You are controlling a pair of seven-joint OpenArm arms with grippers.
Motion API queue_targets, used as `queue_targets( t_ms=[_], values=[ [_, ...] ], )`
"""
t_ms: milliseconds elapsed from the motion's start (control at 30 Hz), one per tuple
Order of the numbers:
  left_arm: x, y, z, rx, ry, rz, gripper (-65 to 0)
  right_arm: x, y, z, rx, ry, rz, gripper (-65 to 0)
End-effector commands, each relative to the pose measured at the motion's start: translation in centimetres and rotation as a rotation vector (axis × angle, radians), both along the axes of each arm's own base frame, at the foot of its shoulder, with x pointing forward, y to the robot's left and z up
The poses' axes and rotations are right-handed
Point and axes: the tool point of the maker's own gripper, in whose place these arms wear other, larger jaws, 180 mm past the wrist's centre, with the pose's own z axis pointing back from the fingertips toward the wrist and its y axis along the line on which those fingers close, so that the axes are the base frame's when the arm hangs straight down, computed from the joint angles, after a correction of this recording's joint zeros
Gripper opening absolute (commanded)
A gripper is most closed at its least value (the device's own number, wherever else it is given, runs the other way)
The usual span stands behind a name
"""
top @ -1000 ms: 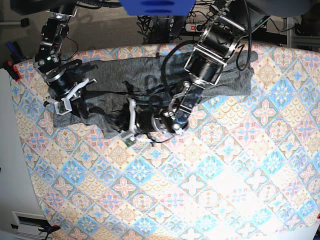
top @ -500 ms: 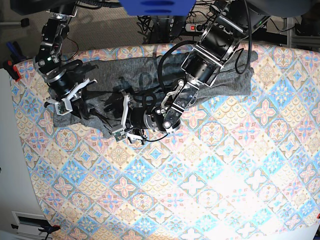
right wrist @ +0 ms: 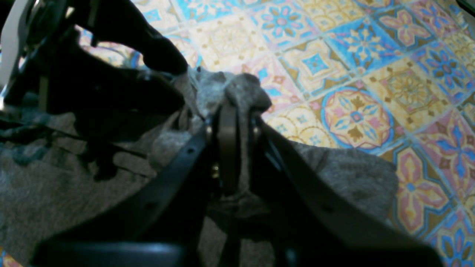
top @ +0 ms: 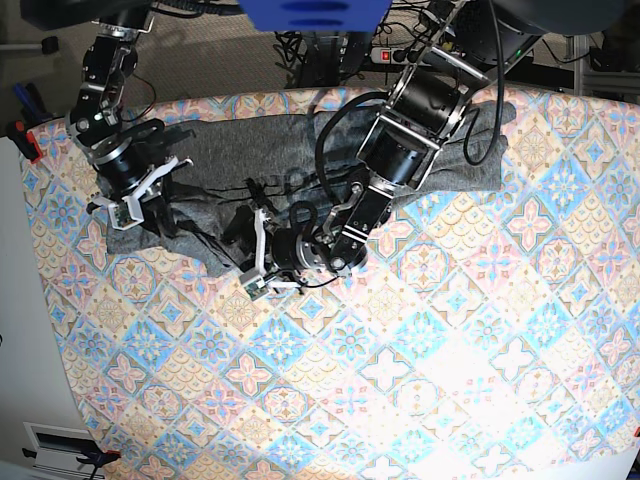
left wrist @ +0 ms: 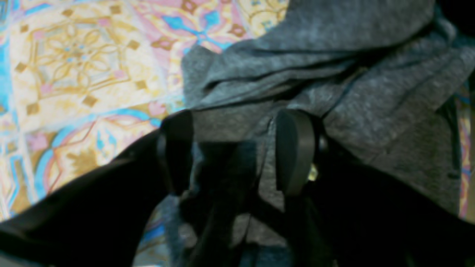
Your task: Layout the t-shirt on the table in an organized manner, then fold the t-shirt properly
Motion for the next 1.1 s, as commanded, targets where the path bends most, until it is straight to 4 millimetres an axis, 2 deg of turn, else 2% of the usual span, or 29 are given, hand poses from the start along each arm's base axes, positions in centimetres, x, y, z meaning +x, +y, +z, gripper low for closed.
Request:
queue_targets(
  t_ms=[0, 67, 233, 367, 500, 600, 667, 733, 900, 1067],
  values=[
    [1.2, -1.2, 2.5, -0.058, -0.047, -0.003, -31.9, 0.2, -0.1, 1.2, 0.006, -0.044, 0.006, -65.0],
    [1.1, -1.2, 2.4, -0.055, -0.046, -0.007, -31.9, -0.4, -0.1, 0.8, 0.006, -0.03, 0.007, -65.0],
    [1.1, -1.3, 2.5, -0.063, -0.042, -0.004, -31.9, -0.9, 0.8, 2.1, 0.035, -0.094, 0.039, -65.0],
    [1.0, -1.2, 2.3, -0.05, -0.043, -0.01, -32.2, -1.3, 1.1, 2.1, 0.044, -0.097, 0.056, -65.0],
    [0.5, -0.6, 0.0, -0.023, 0.027, 0.002, -32.8, -1.2, 1.3, 2.8, 0.041, -0.119, 0.062, -65.0],
    [0.6, -0.4, -0.3, -0.014, 0.038, 0.004, -38.8, -1.6, 1.4, 2.5, 0.041, -0.107, 0.065, -65.0],
    [0.7, -0.4, -0.1, -0.019, 0.035, 0.007, -50.0, -1.9, 1.4, 2.3, 0.042, -0.098, 0.064, -65.0],
    [0.9, -0.4, 0.1, -0.024, 0.03, 0.01, -64.7, -1.9, 1.3, 2.1, 0.039, -0.09, 0.063, -65.0],
    [1.3, -1.1, 2.3, -0.062, -0.029, 0.004, -65.0, -2.1, 1.0, 0.9, 0.049, -0.057, 0.05, -65.0],
    [-0.2, -1.8, 3.5, -0.117, -0.061, 0.001, -65.0, -3.0, 0.0, -2.5, 0.081, 0.037, 0.012, -65.0]
  ],
)
